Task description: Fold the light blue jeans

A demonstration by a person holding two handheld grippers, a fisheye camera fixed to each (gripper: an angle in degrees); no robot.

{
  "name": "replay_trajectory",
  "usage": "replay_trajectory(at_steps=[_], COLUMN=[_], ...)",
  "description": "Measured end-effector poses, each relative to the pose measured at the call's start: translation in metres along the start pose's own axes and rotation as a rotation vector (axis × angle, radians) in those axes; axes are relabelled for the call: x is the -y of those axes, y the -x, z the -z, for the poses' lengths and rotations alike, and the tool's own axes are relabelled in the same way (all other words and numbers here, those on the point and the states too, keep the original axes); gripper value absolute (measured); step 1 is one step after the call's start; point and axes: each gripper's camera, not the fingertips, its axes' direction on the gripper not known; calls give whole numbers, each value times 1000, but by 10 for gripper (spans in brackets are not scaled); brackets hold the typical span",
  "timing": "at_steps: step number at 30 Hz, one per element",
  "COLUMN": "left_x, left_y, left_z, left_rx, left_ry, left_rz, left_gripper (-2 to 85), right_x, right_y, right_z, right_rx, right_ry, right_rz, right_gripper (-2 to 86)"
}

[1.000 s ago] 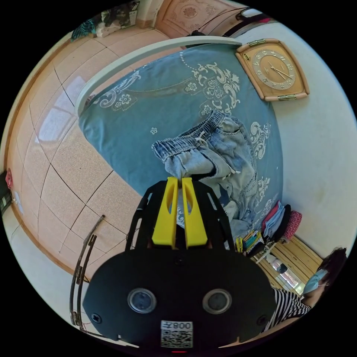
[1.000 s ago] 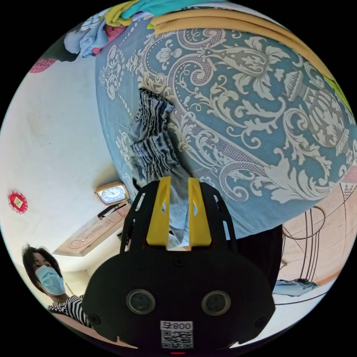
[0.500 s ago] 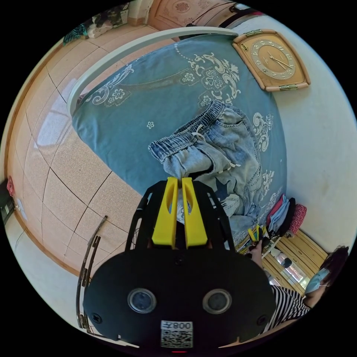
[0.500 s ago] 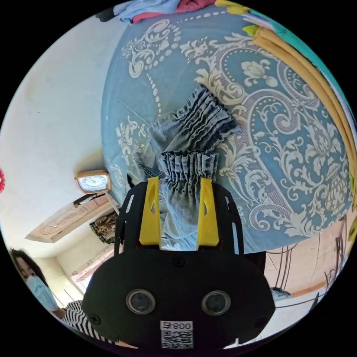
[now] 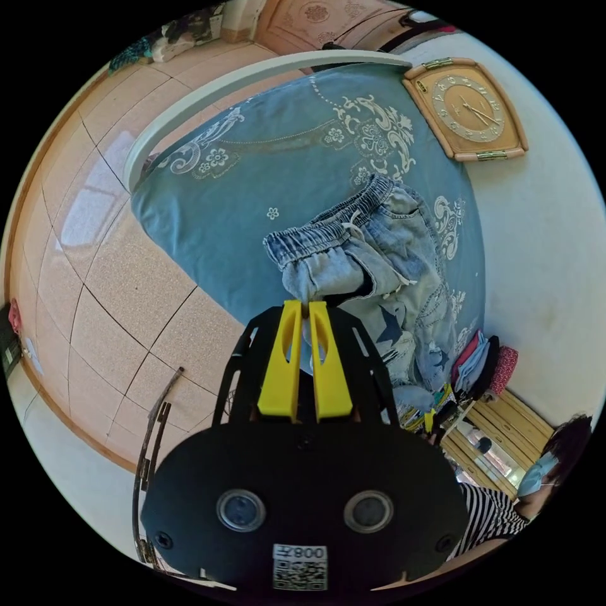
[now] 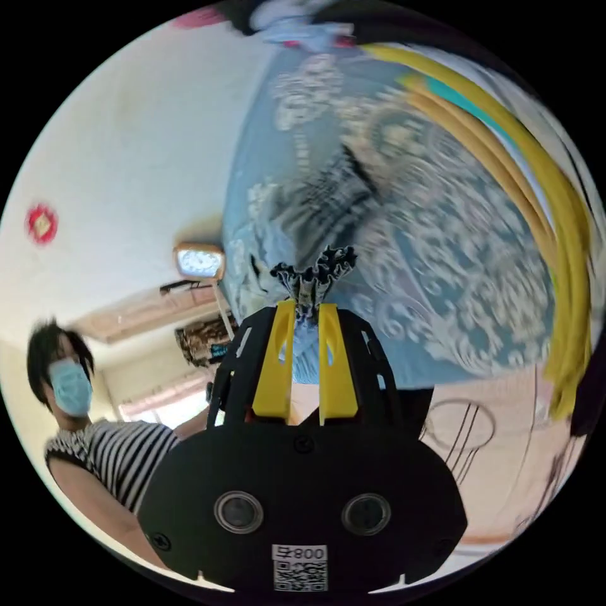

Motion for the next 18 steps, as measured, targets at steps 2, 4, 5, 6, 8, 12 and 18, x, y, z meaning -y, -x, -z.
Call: replay_trajectory(at_steps=[2, 4, 5, 6, 8, 12, 18], left_x=[0, -2, -2, -4, -7, -19, -30], left_y=[0, -8, -11, -19, -29, -54, -109], left_z=[-13, -28, -31, -36, -40, -50, -100], left_rx=[24, 69, 83, 118, 178, 203, 103], left_ry=[21, 47, 52, 64, 63, 50, 158], left_rz=[52, 83, 82, 75, 70, 55, -55], left_gripper=[22, 20, 20, 17, 11, 5, 3], right_x=[-12, -24, -26, -28, -32, -48, -44], right_y=[-33, -45, -44, -42, -39, -33, -14], right_z=[5, 3, 2, -1, -1, 6, 8], right_rx=[53, 44, 36, 21, 30, 77, 104], right_ry=[-40, -62, -57, -42, -46, -121, -165], right_rz=[-154, -235, -238, -254, -279, -349, -349], right_gripper=[84, 94, 103, 120, 135, 157, 89])
